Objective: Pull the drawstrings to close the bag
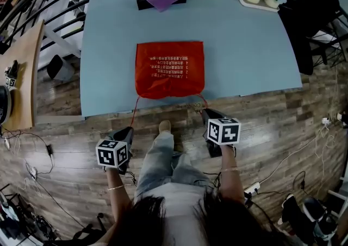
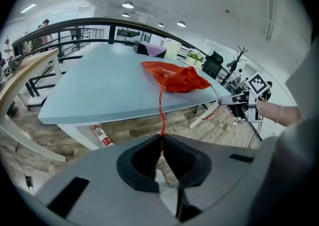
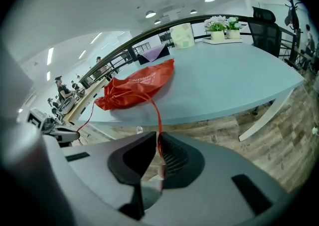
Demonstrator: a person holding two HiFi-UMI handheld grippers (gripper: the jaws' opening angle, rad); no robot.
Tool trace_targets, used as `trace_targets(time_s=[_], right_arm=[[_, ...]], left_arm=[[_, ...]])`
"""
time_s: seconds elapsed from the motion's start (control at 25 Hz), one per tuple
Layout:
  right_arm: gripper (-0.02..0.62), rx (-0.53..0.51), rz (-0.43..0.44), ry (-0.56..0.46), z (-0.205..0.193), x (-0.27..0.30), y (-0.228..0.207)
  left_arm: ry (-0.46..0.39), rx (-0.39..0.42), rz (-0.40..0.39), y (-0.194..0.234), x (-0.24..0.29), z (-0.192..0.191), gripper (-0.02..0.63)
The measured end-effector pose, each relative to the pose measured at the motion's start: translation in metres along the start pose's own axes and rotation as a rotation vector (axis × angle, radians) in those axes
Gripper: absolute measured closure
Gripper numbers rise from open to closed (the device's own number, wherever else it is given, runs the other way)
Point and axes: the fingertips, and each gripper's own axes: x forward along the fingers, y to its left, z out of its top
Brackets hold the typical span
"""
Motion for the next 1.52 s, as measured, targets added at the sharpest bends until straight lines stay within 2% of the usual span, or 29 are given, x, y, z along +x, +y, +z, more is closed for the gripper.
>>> trace_targets(time_s=[0.28,0.44,0.76,1.12,1.52], right_arm=[[0.565,-0.028,0.005,0.007,-0.006,-0.005,0.008],[0.524,-0.035,0.019,-0.001,-0.01,-0.008,0.013],[0.522,-0.048,0.022,-0.028,-0.021,-0.024,0.018],[0.523,-0.087,0.013,-0.095,-0.024,-0.045,0.028],[0.538,-0.155,0.014,-0.185,-0.026,-0.078,0.04]], left_arm=[[0.005,-0.001,-0.007,-0.009,-0.003,-0.011,0.582],[0.004,-0.002,0.0,-0.009,-0.008,-0.017,0.545],[-0.02,0.003,0.015,-0.015,-0.022,-0.027,0.515],[-0.105,0.033,0.066,-0.026,-0.042,-0.026,0.517],[-0.208,0.076,0.086,-0.056,-0.066,-0.025,0.54]])
